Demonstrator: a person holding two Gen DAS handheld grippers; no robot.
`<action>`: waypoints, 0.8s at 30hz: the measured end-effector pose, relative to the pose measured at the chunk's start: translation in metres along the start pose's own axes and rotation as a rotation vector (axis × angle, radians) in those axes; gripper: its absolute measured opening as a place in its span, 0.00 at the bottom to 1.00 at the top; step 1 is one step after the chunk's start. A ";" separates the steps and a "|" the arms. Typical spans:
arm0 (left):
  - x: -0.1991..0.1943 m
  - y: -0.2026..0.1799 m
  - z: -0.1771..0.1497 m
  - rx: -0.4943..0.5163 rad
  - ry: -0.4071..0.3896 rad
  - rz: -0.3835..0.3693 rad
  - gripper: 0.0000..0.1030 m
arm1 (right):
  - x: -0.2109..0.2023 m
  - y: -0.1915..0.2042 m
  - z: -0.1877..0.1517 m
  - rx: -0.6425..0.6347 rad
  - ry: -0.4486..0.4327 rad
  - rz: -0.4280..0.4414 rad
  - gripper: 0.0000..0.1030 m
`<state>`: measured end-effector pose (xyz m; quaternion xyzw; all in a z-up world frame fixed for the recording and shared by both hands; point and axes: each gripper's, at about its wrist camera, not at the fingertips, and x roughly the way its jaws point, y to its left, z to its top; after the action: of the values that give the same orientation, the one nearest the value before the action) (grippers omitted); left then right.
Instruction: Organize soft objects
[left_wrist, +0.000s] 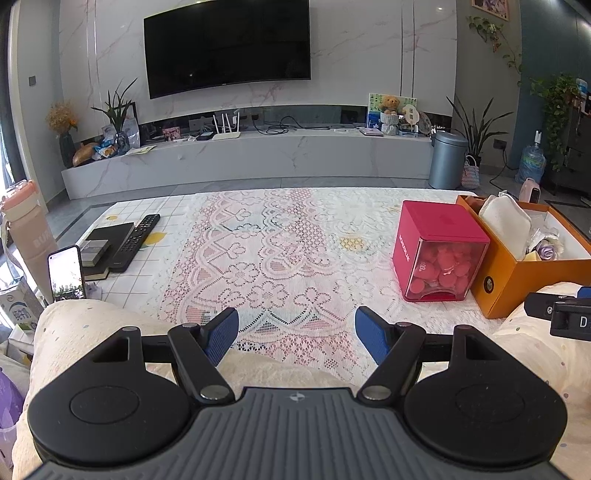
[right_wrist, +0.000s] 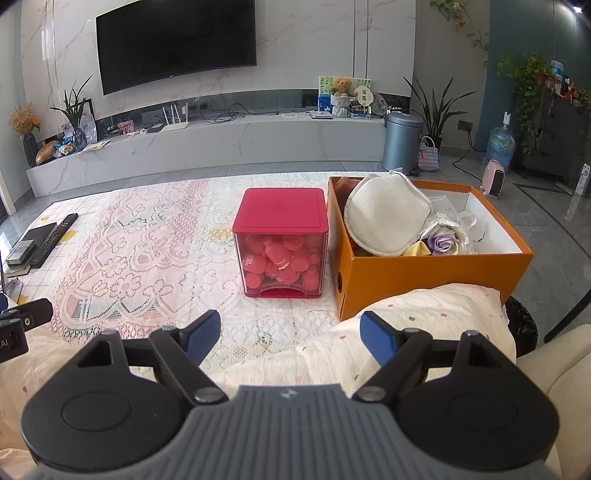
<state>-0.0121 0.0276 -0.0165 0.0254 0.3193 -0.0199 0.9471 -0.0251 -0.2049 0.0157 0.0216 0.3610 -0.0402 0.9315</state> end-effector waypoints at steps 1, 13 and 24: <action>0.000 0.000 0.000 0.000 0.000 0.000 0.82 | 0.000 0.000 -0.001 -0.001 0.000 0.001 0.79; -0.001 0.000 0.000 -0.002 -0.001 -0.001 0.82 | 0.000 0.001 -0.002 -0.006 0.002 0.007 0.79; -0.002 -0.002 0.001 0.004 -0.004 -0.008 0.82 | -0.001 0.003 -0.003 -0.012 0.005 0.006 0.79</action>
<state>-0.0129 0.0257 -0.0142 0.0260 0.3176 -0.0242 0.9476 -0.0275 -0.2019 0.0142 0.0173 0.3636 -0.0354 0.9307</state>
